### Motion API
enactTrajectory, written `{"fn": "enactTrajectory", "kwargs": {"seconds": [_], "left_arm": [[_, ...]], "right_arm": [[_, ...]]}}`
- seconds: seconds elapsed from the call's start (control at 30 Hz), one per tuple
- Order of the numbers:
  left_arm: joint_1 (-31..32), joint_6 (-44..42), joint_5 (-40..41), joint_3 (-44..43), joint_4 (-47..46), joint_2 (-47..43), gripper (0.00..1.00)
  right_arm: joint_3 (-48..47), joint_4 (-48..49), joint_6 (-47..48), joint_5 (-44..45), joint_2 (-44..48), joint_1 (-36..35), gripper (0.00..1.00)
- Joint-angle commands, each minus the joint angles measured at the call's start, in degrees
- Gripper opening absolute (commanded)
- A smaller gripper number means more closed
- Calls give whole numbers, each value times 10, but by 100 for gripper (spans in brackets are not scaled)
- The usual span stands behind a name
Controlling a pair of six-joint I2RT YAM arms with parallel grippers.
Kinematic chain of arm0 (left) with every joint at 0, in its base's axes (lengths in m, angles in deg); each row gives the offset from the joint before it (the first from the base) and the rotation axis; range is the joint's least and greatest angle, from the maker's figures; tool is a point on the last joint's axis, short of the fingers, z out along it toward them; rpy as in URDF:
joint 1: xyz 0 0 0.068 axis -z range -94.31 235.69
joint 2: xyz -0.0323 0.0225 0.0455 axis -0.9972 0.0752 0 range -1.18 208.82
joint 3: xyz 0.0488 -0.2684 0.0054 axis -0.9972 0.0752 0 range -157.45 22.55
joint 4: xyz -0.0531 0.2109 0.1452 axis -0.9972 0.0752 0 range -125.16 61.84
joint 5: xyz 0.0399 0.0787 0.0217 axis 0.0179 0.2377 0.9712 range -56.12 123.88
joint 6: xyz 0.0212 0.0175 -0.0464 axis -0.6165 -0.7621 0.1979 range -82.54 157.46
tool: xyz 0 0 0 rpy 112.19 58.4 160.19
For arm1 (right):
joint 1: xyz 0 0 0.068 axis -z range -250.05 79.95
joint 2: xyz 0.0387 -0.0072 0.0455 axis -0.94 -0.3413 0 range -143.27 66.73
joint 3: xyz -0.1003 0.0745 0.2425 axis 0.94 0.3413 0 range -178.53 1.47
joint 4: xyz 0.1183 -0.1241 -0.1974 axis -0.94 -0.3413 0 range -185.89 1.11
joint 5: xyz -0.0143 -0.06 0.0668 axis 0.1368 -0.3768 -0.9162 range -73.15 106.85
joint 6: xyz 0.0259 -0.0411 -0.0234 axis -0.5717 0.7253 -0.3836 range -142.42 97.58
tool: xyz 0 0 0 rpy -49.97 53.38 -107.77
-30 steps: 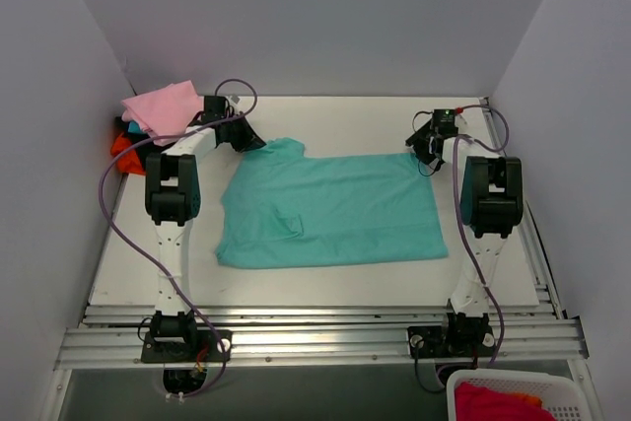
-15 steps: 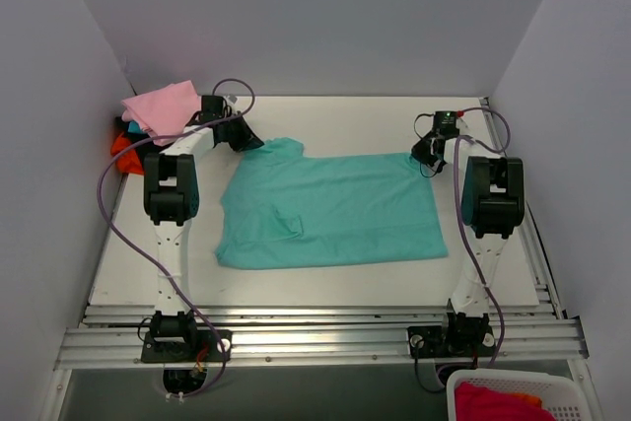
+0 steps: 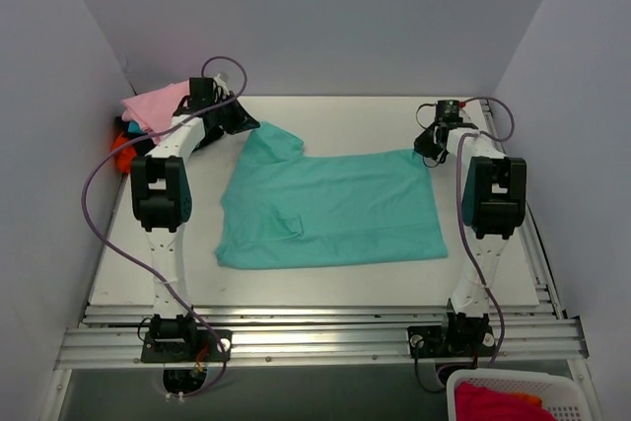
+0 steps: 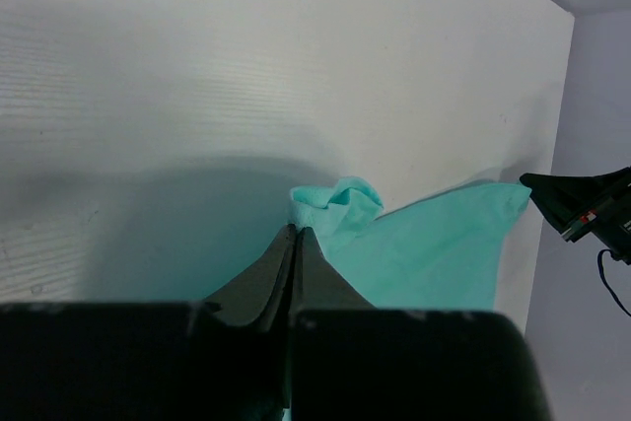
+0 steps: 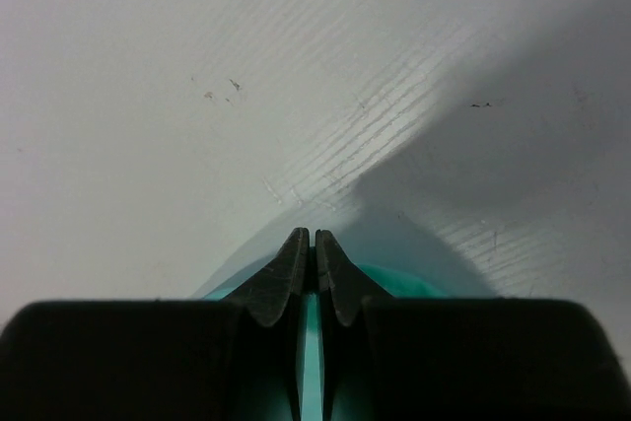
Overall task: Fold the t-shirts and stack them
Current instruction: Fold the tshirt
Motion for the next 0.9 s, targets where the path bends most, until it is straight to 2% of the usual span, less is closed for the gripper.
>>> {"fn": "enactTrajectory", "kwargs": {"seconds": [0.0, 0.43, 0.67, 0.87], "left_arm": [[-2, -6, -9, -22, 11, -50, 2], [-3, -38, 1, 44, 59, -161, 2], [-3, -58, 11, 134, 61, -241, 2], [-1, -70, 29, 246, 52, -330, 2]], "right_arm": [[-33, -37, 9, 5, 54, 3, 0], [-6, -50, 7, -7, 126, 5, 0], [46, -60, 13, -4, 181, 7, 0], [101, -70, 27, -3, 224, 9, 0]]}}
